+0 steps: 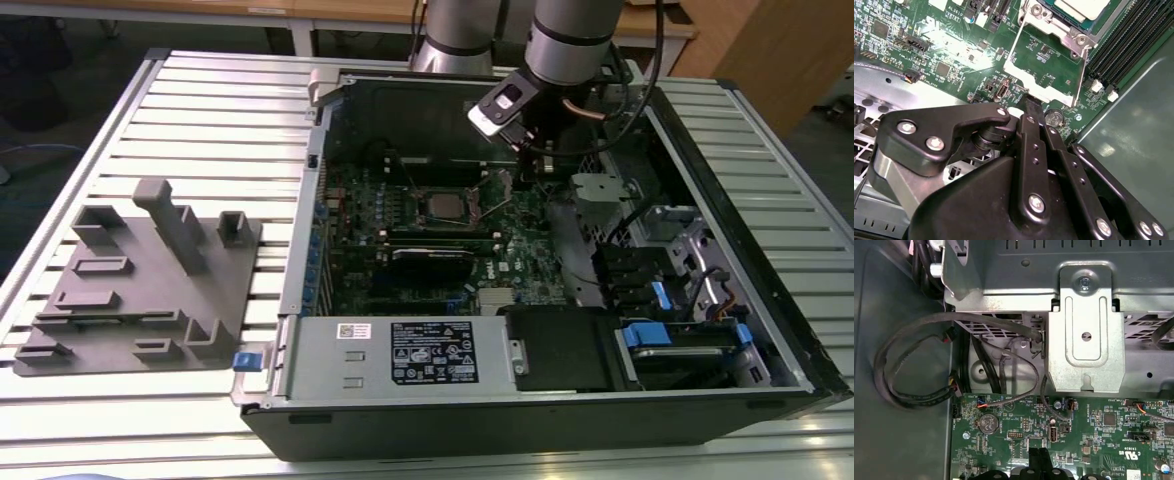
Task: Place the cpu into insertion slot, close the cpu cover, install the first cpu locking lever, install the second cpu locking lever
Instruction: 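Close the cpu cover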
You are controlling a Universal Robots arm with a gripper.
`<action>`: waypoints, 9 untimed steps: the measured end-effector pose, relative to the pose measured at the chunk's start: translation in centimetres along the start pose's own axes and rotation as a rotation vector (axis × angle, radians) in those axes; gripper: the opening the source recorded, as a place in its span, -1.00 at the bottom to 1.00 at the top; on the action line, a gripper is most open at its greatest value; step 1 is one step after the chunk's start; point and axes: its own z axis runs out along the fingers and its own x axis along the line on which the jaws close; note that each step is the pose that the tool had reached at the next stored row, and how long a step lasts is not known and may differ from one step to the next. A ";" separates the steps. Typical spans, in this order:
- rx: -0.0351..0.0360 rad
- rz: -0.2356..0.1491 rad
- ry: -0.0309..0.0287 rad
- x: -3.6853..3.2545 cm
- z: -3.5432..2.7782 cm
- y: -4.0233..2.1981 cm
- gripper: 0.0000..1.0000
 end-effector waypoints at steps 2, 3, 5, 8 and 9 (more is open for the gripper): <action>0.0000 0.000 0.0000 0.00 0.00 0.00 -0.79; 0.0004 0.000 -0.0001 0.00 0.00 0.00 -0.79; 0.0014 0.000 0.0000 0.00 0.00 0.00 -0.79; 0.0015 0.000 0.0000 0.00 0.00 0.00 -0.79; 0.0015 0.000 0.0000 0.00 0.01 0.00 -0.79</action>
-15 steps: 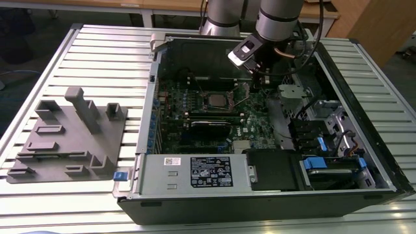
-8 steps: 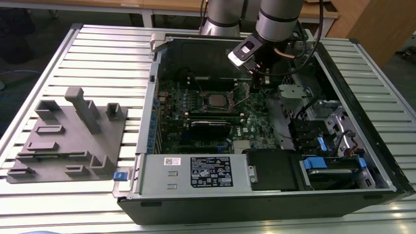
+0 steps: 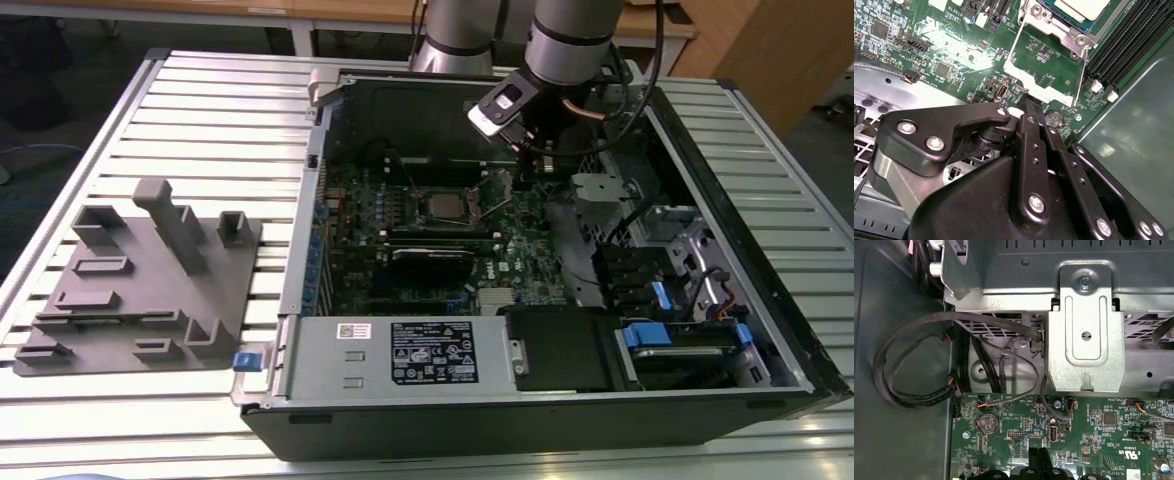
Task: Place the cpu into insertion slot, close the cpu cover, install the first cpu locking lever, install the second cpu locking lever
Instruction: 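Close the cpu cover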
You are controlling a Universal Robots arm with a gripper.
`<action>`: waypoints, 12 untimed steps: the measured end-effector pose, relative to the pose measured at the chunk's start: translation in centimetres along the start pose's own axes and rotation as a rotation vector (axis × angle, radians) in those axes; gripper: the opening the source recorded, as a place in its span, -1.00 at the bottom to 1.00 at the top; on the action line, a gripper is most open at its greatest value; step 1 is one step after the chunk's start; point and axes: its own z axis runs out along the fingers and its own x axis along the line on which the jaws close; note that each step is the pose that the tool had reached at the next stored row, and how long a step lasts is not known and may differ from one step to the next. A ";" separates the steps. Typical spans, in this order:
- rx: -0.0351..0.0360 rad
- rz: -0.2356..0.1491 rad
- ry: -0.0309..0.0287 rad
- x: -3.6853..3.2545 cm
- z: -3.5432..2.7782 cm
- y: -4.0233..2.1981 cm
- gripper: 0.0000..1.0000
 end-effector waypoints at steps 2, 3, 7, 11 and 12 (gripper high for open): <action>0.0000 0.000 -0.0001 0.00 0.00 0.00 -0.79; 0.0000 0.000 0.0000 0.00 0.00 0.00 -0.79; -0.0001 0.000 0.0001 0.00 0.00 -0.21 -0.79; -0.0017 0.000 0.0000 0.00 -0.03 -0.92 -0.79; -0.0027 0.000 0.0000 -0.01 -0.05 -1.19 -0.79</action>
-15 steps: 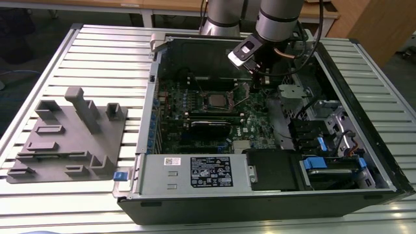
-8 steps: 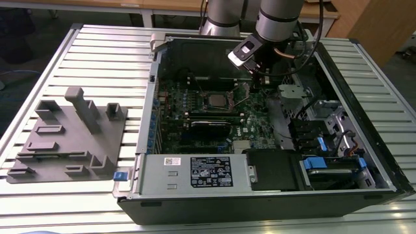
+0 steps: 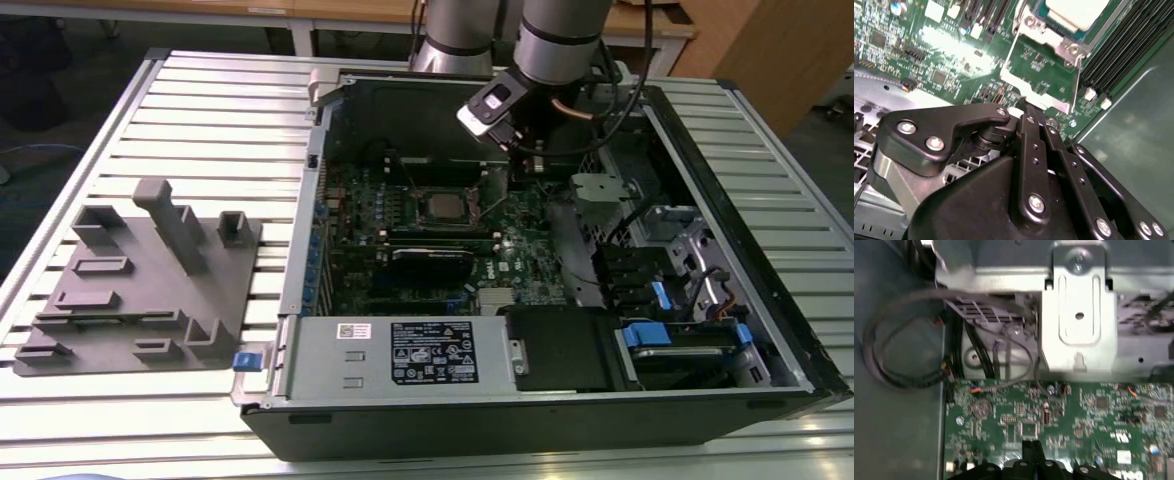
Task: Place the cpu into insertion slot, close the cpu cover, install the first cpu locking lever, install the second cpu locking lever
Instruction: 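Close the cpu cover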
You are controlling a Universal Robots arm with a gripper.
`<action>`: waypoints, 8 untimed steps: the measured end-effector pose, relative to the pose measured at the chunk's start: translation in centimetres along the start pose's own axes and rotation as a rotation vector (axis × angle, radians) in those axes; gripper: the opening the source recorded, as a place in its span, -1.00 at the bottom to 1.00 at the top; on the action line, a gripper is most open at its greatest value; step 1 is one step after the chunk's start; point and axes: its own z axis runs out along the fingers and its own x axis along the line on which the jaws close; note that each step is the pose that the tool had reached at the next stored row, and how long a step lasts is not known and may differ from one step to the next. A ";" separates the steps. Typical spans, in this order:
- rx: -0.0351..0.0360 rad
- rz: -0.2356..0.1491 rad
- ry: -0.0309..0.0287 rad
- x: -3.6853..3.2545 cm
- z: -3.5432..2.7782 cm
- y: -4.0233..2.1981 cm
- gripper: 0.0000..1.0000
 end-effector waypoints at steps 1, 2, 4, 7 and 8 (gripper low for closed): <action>-0.0011 0.000 0.0000 0.00 -0.01 -0.28 -0.79; -0.0025 0.000 0.0000 -0.01 -0.03 -0.58 -0.79; -0.0059 0.000 0.0000 -0.01 -0.06 -1.27 -0.79; -0.0116 0.000 0.0000 -0.02 -0.10 -2.23 -0.79; -0.0135 0.000 0.0002 -0.02 -0.11 -2.51 -0.79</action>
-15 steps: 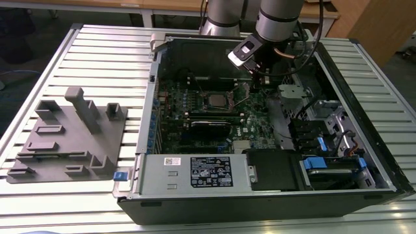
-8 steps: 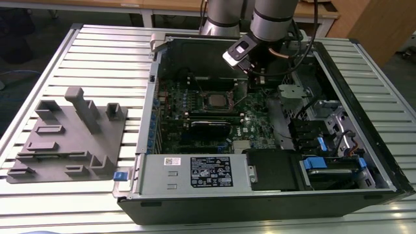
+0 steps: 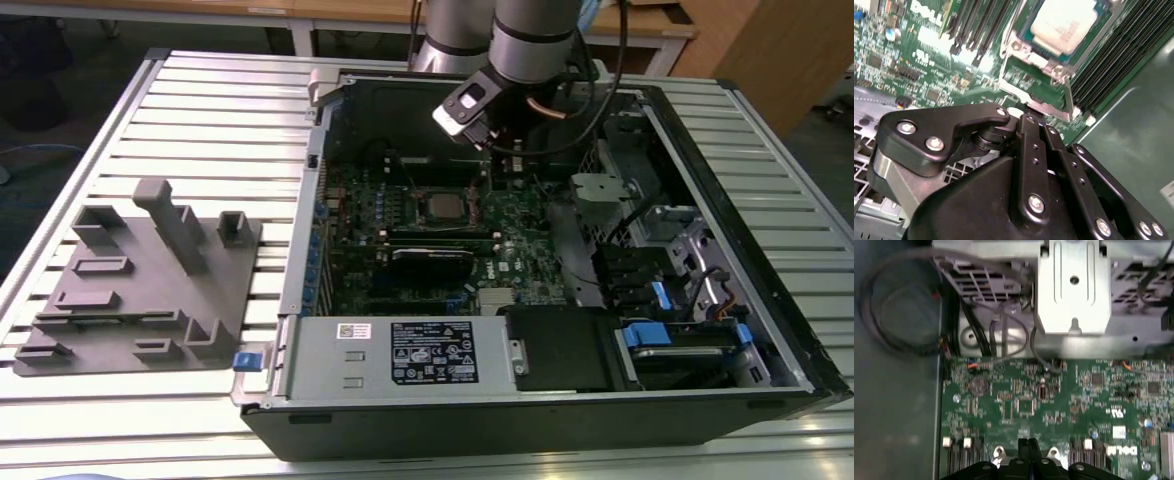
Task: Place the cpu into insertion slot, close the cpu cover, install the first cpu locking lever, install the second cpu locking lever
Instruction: 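Close the cpu cover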
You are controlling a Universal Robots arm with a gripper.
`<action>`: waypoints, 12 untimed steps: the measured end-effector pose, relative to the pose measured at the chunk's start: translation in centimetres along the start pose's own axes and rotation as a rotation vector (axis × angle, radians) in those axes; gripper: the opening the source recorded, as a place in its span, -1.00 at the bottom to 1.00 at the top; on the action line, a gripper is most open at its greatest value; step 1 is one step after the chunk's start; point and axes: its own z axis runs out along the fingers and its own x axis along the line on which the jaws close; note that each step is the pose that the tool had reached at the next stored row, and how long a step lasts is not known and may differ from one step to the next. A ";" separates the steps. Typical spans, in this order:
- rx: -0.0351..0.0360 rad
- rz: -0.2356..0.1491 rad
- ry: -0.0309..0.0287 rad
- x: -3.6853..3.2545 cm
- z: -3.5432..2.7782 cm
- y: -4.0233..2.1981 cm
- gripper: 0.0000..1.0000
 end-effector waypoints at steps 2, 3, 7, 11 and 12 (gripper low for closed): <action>-0.0040 0.000 0.0001 0.00 -0.03 -0.59 -0.79; -0.0059 0.000 0.0002 0.00 -0.04 -0.87 -0.79; -0.0109 0.000 0.0001 -0.01 -0.10 -1.77 -0.79; -0.0121 0.000 0.0000 -0.01 -0.13 -2.28 -0.79; -0.0124 0.000 0.0001 -0.01 -0.13 -2.39 -0.79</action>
